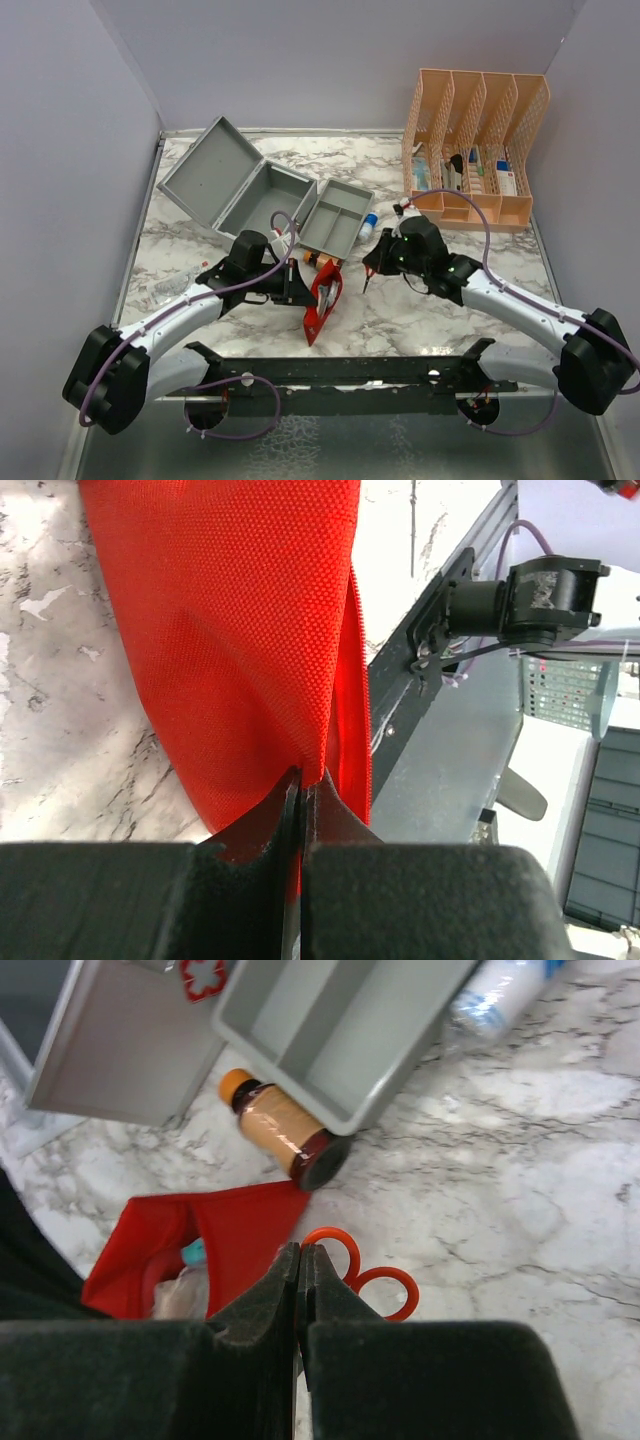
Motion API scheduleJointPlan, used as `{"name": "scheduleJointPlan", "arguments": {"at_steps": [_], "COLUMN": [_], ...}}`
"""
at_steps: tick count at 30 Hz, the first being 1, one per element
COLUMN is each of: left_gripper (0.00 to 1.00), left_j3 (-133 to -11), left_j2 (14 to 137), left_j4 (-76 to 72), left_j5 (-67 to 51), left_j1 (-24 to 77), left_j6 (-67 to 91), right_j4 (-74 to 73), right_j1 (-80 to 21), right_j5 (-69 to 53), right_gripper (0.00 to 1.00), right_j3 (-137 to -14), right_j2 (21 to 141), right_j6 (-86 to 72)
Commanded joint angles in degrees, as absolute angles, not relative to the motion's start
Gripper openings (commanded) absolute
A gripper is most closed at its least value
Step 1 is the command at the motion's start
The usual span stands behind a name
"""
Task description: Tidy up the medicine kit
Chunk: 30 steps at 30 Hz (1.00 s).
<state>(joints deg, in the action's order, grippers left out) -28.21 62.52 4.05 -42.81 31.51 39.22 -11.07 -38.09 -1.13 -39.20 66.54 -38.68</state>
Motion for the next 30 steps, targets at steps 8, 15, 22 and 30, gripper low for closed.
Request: {"name": "scheduleJointPlan", "arguments": {"at_steps": [8, 15, 22, 30], "left_gripper": [0.00, 0.00, 0.00, 0.00], "left_j3": [-32.5, -32.5, -32.5, -31.5], "left_j2": [60.5, 59.4, 58.0, 58.2], "left_j4": [12.4, 13.1, 13.0, 12.2], "left_j5": [-36.4, -36.6, -36.1, -36.6], "left_j1": [31.4, 31.4, 31.4, 31.4], "left_j6": [32.8, 32.6, 33.0, 33.9], "right_j4": [-2.9, 3.9, 12.5, 21.4], "right_j1": [-52.0, -56.1, -58.8, -60.3], "right_j5": [6.8, 8.5, 7.8, 8.4], "right_gripper": [0.01, 0.01, 0.01, 0.01], "right_j3": [-42.2, -42.5, -41.5, -38.3], "right_j2": [65.3, 66.3, 71.5, 74.9], "right_j6": [-41.2, -43.4, -43.4, -45.2]}}
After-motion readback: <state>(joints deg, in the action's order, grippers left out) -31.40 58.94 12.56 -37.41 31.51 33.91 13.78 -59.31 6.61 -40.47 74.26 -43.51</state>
